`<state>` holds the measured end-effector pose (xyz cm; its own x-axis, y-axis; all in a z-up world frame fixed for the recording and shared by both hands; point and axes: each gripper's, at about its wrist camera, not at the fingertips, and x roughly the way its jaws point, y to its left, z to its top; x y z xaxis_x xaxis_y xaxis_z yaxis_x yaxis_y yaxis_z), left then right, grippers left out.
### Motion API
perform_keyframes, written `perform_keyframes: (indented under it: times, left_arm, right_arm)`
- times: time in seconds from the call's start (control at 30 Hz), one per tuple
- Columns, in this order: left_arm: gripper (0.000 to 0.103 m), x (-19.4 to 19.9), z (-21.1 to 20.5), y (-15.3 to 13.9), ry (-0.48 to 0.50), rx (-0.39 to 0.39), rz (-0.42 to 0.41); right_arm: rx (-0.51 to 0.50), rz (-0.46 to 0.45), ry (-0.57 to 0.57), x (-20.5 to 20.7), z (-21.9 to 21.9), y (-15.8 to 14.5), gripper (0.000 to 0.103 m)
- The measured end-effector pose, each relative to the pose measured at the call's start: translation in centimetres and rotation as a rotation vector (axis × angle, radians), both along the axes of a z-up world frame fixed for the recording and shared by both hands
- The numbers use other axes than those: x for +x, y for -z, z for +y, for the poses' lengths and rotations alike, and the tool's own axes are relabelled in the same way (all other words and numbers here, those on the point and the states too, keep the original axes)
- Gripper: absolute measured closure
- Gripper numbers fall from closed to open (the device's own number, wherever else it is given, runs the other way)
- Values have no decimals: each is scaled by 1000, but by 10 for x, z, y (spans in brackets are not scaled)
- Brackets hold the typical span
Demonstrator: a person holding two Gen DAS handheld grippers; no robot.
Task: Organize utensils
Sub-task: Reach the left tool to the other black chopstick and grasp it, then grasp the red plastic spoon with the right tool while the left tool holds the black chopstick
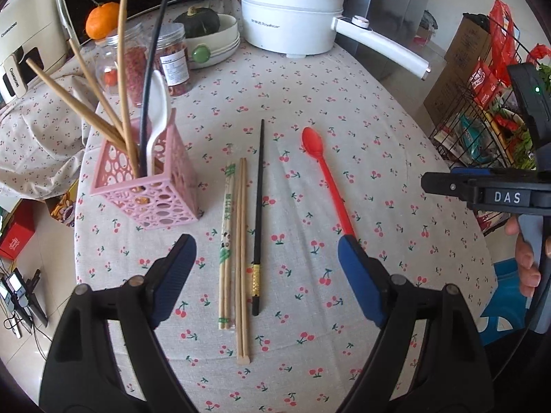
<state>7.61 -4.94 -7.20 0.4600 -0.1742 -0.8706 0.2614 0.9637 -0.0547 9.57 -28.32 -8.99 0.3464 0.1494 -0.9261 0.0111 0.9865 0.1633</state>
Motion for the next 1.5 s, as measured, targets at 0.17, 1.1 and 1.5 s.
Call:
perform_keyframes:
  times: [0.17,1.1,1.5]
  left_arm:
    - [21,20,-22,11,26,12,33]
    - [96,114,-36,77,-102,93,224]
    - [97,34,7,-22,-49,-44,3]
  right_arm:
    - [-13,20,10,5,-4,10,28]
    - [-33,63,-18,29,-5,32,28]
    - [10,51,-3,39,12,29,28]
